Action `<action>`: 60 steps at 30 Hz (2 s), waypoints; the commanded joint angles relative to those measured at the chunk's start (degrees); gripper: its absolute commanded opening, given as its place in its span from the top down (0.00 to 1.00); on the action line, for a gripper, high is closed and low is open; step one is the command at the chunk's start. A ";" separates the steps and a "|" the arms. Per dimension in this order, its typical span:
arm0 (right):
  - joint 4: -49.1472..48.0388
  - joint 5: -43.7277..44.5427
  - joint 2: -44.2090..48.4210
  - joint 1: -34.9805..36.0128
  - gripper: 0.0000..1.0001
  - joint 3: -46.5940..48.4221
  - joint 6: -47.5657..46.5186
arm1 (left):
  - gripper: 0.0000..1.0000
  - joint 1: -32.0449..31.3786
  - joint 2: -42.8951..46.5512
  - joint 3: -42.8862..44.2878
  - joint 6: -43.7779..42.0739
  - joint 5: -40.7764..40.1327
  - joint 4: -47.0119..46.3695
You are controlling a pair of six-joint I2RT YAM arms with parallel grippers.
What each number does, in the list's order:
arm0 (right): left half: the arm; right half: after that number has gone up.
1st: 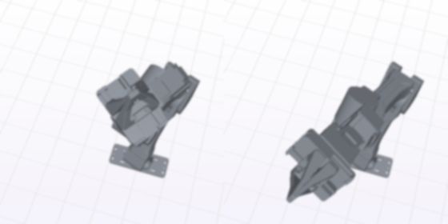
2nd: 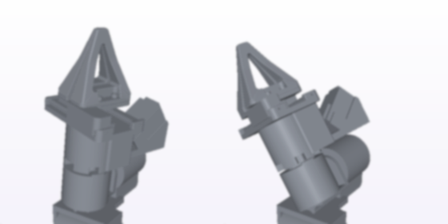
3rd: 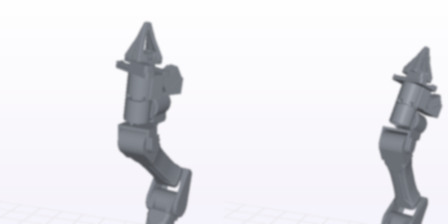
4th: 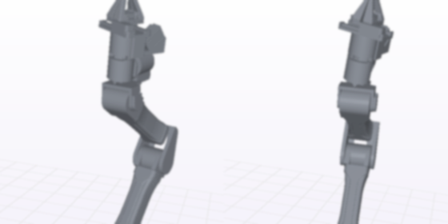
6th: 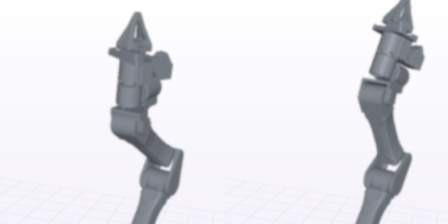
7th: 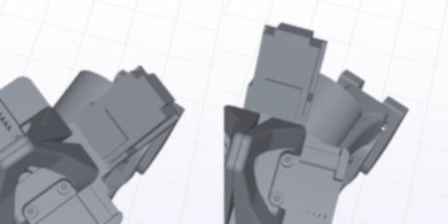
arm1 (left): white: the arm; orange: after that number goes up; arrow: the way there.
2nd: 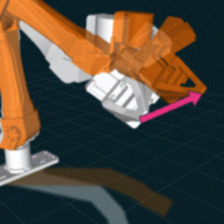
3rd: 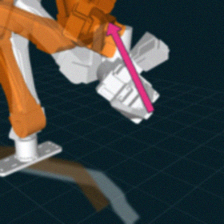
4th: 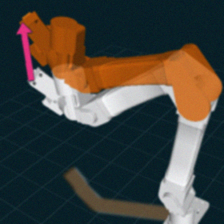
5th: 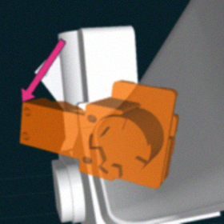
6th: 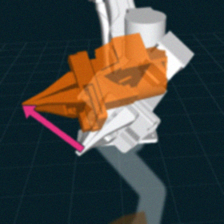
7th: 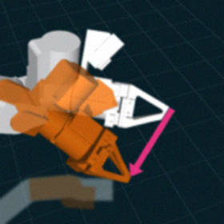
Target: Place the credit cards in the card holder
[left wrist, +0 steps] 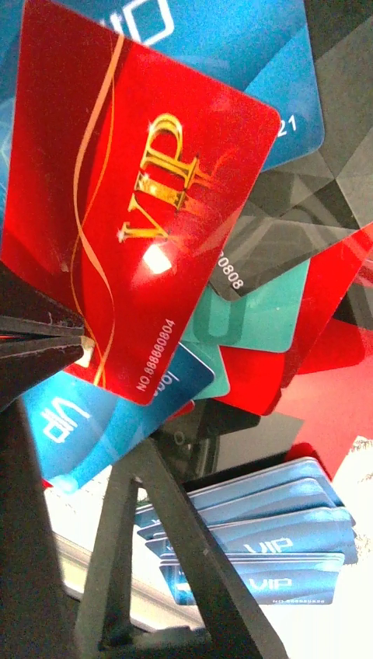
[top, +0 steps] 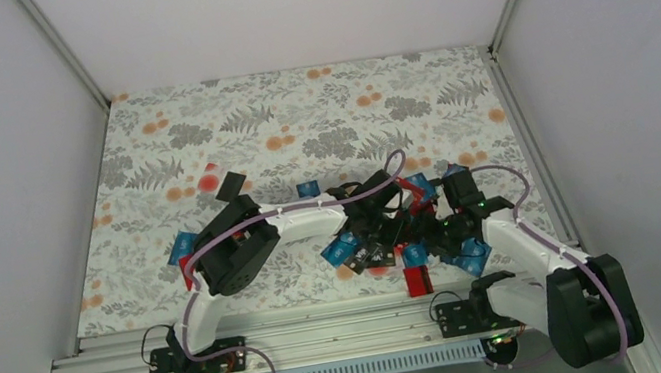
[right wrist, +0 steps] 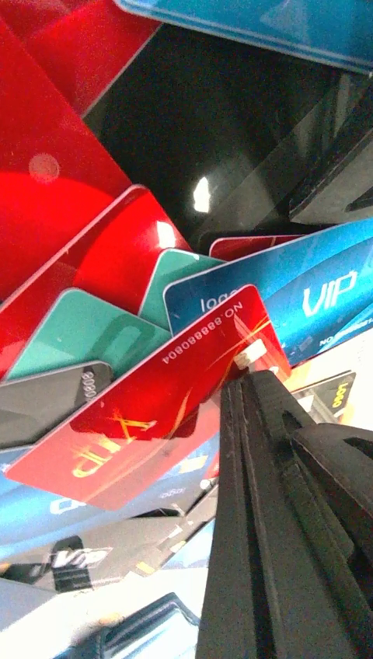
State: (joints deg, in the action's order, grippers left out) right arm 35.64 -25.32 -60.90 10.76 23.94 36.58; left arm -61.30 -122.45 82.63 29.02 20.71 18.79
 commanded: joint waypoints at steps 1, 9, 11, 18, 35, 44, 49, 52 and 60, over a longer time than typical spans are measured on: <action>1.38 -5.03 -0.58 0.30 0.37 -3.43 0.14 | 0.97 -0.30 -3.06 -0.89 -0.11 0.33 0.40; 0.71 -7.06 1.31 0.31 0.53 -3.07 0.56 | 0.98 0.14 -2.90 -2.68 0.65 1.49 -1.59; 0.38 -7.57 1.36 0.31 0.56 -2.99 0.72 | 0.98 0.32 -2.73 -3.13 0.82 1.61 -1.99; 0.53 -7.82 1.60 0.25 0.69 -1.91 0.64 | 0.98 0.58 -2.31 -4.03 1.26 1.93 -2.76; 1.29 -7.93 2.69 0.31 0.79 -0.18 0.25 | 0.98 0.97 -1.46 -5.14 1.99 1.46 -3.55; 0.82 -8.21 2.97 0.31 0.87 0.03 0.41 | 0.98 1.40 0.29 -6.15 2.88 1.70 -4.60; 1.00 -8.15 2.98 0.31 0.92 0.32 0.49 | 0.98 1.47 0.71 -6.47 3.11 1.93 -4.92; 0.96 -8.08 2.98 0.28 0.94 0.35 0.43 | 0.98 1.61 1.02 -6.73 3.28 2.04 -5.26; 1.22 -7.87 2.90 0.27 0.96 1.08 0.39 | 0.98 2.02 2.71 -8.11 4.31 3.08 -6.86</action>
State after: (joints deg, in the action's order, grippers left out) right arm 38.02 -31.35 -59.16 10.83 22.52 37.01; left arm -59.57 -120.44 76.55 32.42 24.58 9.87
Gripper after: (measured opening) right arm 0.045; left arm 0.025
